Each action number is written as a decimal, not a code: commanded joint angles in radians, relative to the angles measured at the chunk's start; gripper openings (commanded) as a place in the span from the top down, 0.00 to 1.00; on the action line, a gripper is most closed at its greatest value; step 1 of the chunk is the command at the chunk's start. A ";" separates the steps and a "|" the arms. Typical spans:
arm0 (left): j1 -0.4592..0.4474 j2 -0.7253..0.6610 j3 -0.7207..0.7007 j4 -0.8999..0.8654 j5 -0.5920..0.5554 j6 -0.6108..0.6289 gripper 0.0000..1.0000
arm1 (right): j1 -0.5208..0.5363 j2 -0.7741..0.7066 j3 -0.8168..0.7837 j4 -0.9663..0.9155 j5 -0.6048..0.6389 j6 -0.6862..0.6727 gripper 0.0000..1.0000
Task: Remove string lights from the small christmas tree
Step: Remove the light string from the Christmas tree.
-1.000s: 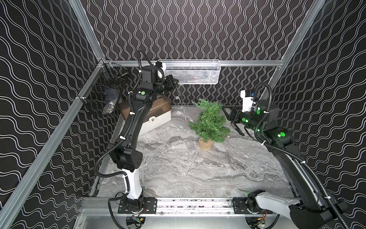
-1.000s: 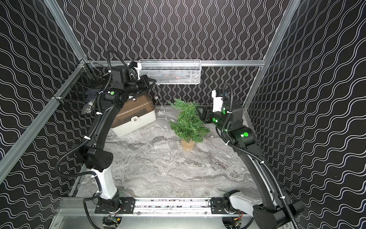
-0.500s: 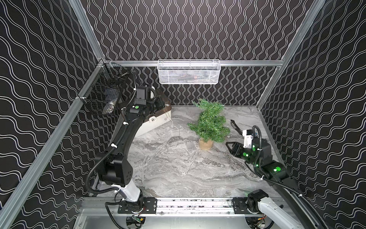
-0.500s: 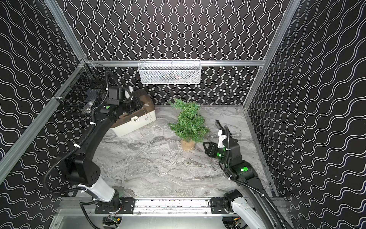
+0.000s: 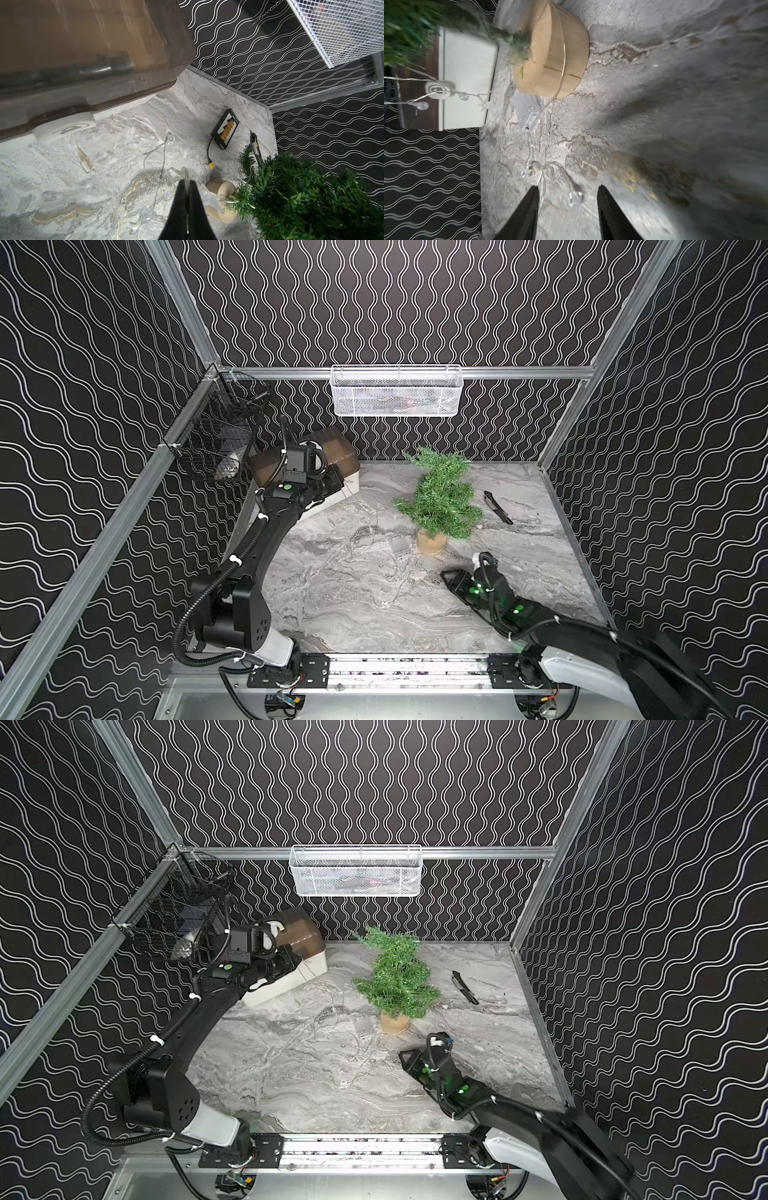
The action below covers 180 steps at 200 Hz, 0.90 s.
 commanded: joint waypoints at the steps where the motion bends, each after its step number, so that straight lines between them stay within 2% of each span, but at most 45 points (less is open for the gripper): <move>1: -0.001 -0.022 0.002 0.035 0.004 -0.004 0.98 | 0.051 0.203 0.040 0.410 0.134 0.100 0.56; 30: -0.001 -0.029 -0.006 0.030 0.006 0.002 0.98 | 0.067 0.494 0.093 0.698 0.205 0.177 0.57; 57: -0.001 -0.025 -0.011 0.032 0.020 -0.003 0.99 | 0.096 0.657 0.147 0.842 0.296 0.221 0.58; 74: 0.000 -0.023 -0.017 0.040 0.040 -0.011 0.99 | 0.114 0.680 0.164 0.829 0.363 0.243 0.58; 121: -0.001 -0.029 -0.032 0.050 0.060 -0.023 0.99 | 0.144 0.658 0.224 0.638 0.530 0.330 0.58; 180: -0.001 -0.056 -0.044 0.036 0.063 -0.017 1.00 | 0.147 0.767 0.275 0.587 0.559 0.485 0.61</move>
